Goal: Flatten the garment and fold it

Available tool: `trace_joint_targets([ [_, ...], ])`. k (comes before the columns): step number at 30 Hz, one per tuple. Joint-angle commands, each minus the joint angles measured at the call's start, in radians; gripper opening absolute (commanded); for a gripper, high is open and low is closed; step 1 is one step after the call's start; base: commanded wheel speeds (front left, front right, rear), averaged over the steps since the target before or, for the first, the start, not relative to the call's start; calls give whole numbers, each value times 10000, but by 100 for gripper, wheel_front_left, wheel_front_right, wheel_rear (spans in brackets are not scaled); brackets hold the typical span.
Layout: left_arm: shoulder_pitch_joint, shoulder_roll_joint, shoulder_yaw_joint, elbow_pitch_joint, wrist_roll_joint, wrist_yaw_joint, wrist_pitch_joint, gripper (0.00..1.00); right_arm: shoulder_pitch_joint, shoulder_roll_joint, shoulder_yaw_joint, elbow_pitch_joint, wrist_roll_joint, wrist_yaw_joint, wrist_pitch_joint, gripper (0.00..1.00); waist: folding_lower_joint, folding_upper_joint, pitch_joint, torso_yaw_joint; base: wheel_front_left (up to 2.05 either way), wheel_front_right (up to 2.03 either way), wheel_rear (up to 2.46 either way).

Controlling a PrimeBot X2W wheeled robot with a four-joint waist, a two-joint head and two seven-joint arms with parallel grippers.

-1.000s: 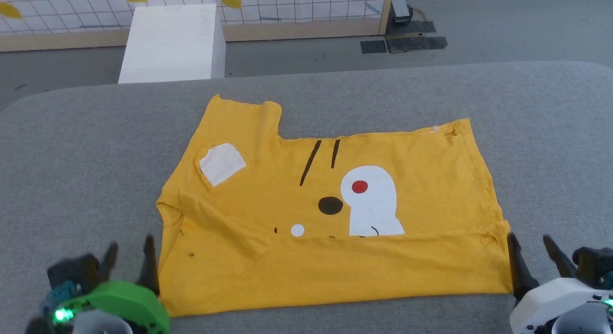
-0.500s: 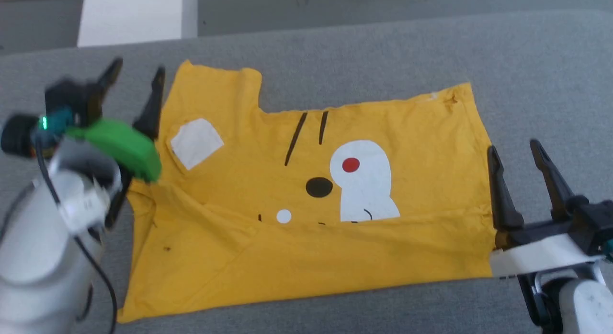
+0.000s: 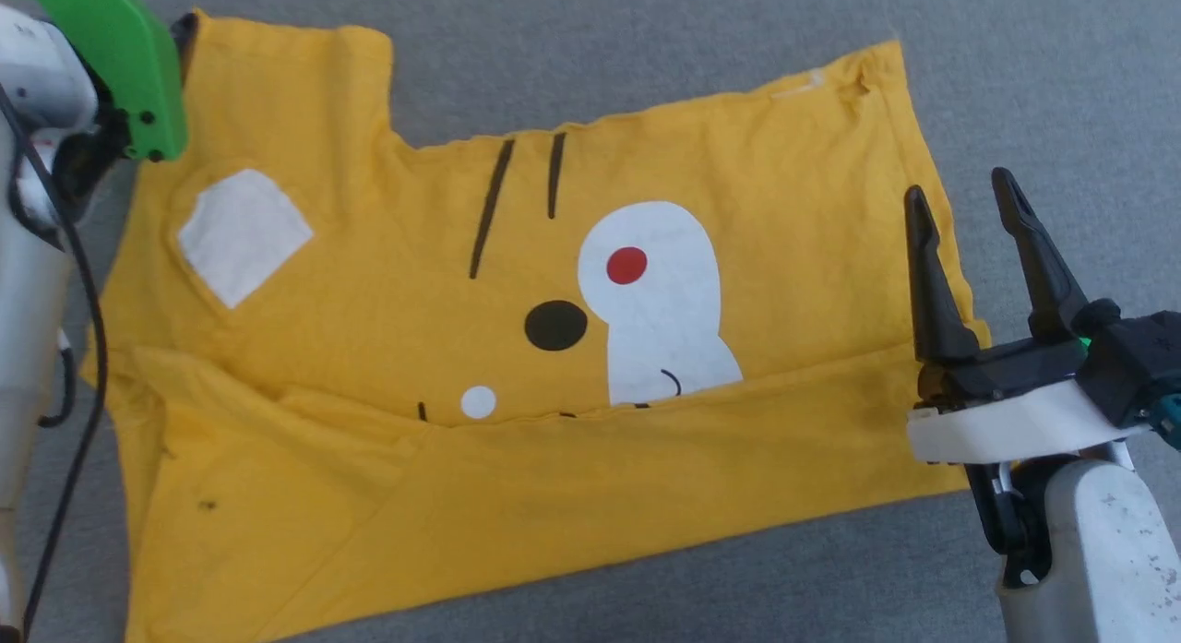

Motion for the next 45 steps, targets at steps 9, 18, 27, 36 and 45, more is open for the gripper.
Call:
trace_joint_targets([
  [9,19,402,156,-405,-315,948,1554,100,-449,145,90,382,70,-15,-245,100,-1,0,930,-749,0,0,0],
  [18,398,584,190,-1095,-367,1254,1736,0,-2277,-42,325,709,-128,-15,912,100,-1,0,952,-653,0,0,0],
  [27,385,461,46,-1581,-428,1171,1654,0,-5628,57,-327,3468,343,-15,6361,100,-1,0,1054,-311,0,0,0],
  [36,311,274,-104,-1598,-457,1043,1417,0,-6777,-201,-10,4771,-55,-15,9234,69,-1,0,1165,-59,0,0,0],
  [45,615,141,-20,-1546,-409,685,-173,0,-6589,-371,173,4462,-276,-15,9301,0,-1,0,695,49,0,0,0],
])
